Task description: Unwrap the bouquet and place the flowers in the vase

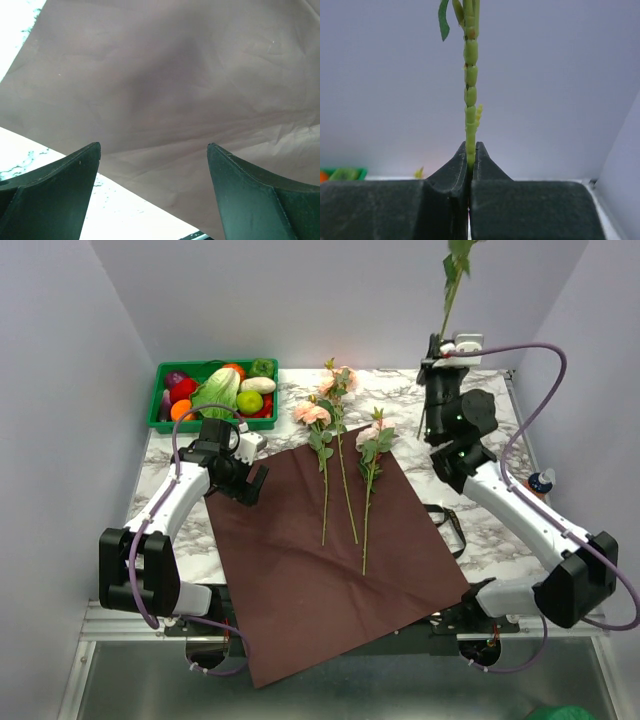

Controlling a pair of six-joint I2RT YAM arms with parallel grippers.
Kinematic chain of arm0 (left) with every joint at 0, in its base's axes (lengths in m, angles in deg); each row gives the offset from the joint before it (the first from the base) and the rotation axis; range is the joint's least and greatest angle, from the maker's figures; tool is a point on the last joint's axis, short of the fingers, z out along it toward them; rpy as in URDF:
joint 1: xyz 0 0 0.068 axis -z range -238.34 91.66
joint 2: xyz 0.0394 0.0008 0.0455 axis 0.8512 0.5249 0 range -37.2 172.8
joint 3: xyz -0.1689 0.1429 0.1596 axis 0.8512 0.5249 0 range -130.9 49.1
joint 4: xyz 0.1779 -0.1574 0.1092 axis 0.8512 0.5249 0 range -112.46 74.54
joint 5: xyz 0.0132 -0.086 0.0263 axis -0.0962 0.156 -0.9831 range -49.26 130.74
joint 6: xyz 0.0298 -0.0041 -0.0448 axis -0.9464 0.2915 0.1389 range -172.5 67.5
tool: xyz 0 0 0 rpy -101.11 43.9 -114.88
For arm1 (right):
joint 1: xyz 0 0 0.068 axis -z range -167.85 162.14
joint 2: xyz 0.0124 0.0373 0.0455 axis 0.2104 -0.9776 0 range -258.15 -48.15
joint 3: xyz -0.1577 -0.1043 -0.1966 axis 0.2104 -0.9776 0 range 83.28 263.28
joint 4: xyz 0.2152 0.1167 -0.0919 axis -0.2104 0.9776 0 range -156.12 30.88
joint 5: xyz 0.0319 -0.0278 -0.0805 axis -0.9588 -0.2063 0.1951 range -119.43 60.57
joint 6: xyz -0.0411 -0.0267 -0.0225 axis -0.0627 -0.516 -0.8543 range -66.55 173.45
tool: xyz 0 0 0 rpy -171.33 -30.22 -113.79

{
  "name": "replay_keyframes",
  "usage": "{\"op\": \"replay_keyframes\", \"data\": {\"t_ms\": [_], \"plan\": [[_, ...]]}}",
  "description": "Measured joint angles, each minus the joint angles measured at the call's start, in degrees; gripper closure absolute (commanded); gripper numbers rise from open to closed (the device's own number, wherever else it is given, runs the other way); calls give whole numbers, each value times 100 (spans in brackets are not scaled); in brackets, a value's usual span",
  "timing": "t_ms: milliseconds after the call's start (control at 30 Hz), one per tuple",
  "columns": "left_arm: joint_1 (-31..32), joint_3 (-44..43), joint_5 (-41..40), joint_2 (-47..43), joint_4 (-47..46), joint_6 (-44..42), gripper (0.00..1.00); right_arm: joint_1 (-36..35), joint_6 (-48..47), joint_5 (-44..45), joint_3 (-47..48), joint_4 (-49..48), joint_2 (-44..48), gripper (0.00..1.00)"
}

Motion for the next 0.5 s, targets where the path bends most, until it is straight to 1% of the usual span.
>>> {"op": "replay_keyframes", "data": {"t_ms": [100, 200, 367, 500], "plan": [[0, -61, 0, 15, -2, 0, 4, 284, -555, -68, 525, -839, -387, 99], [-4, -63, 0, 57, 4, -2, 5, 623, -813, -144, 846, -1346, -601, 99], [-7, -66, 0, 155, 20, -11, 4, 1078, -946, -221, 1270, -1655, -763, 99], [-11, -146, 0, 258, 55, -24, 5, 1272, -949, -251, 1355, -1744, -765, 99]]}}
